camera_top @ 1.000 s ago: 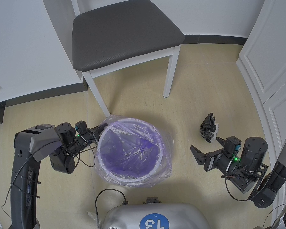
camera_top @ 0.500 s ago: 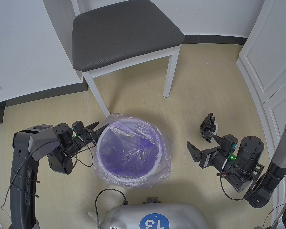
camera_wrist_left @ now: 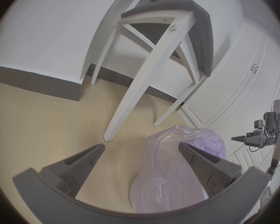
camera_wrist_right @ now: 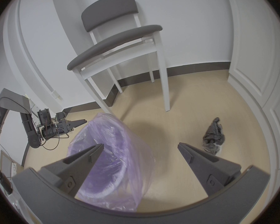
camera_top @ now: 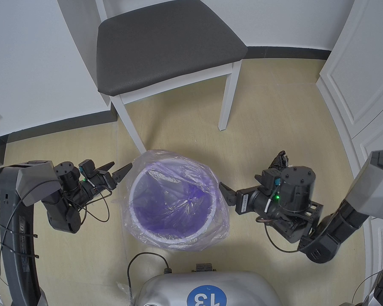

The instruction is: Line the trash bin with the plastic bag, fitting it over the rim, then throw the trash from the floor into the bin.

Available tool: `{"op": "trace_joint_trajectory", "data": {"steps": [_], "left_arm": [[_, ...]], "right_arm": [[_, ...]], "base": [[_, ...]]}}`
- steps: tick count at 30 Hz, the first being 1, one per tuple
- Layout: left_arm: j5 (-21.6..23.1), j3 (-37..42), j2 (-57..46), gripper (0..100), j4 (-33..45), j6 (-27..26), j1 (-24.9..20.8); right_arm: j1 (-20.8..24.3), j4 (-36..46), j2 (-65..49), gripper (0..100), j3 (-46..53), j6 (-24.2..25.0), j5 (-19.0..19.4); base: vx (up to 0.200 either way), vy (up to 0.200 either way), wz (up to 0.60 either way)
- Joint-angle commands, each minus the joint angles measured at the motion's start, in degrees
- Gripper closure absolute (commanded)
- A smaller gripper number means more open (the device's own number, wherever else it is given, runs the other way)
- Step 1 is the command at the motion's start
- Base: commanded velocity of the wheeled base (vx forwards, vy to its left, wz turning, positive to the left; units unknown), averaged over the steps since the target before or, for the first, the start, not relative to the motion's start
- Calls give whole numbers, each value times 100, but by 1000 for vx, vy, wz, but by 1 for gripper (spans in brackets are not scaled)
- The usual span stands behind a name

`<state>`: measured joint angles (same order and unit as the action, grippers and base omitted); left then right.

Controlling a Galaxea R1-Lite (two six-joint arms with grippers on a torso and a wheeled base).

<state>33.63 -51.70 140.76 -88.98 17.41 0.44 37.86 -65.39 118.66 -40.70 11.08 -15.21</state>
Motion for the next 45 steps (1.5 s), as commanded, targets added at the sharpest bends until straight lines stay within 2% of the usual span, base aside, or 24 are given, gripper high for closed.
{"op": "trace_joint_trajectory", "data": {"steps": [1,3,5,11,15,20,39,41,45], "left_arm": [[-164,442,-489,0,-102,-18,123],[-164,503,-629,0,-102,-1,237],[-182,556,-770,0,-102,-9,308],[-516,1066,-1482,0,-102,-36,369],[-586,1628,-1965,0,-102,-124,352],[-648,1988,-2176,0,-102,-299,396],[-692,2138,-2290,0,-102,-326,466],[-692,2155,-2317,0,-102,-326,466],[-692,2252,-2343,0,-102,-335,466]], "right_arm": [[-51,1090,60,0,-1265,324,361],[-148,1547,52,0,-1537,650,704],[-271,1951,78,0,-1853,790,880],[-429,2364,561,0,-2539,808,941],[-464,2549,825,0,-2794,808,950],[-561,2514,983,0,-2794,808,950],[-666,2197,1317,0,-2785,861,976],[-640,2180,1308,0,-2767,1001,1029],[-614,2171,1247,0,-2776,1696,1302]], "base": [[0,0,0],[0,0,0],[0,0,0],[0,0,0],[0,0,0],[0,0,0],[0,0,0],[0,0,0],[0,0,0]]}}
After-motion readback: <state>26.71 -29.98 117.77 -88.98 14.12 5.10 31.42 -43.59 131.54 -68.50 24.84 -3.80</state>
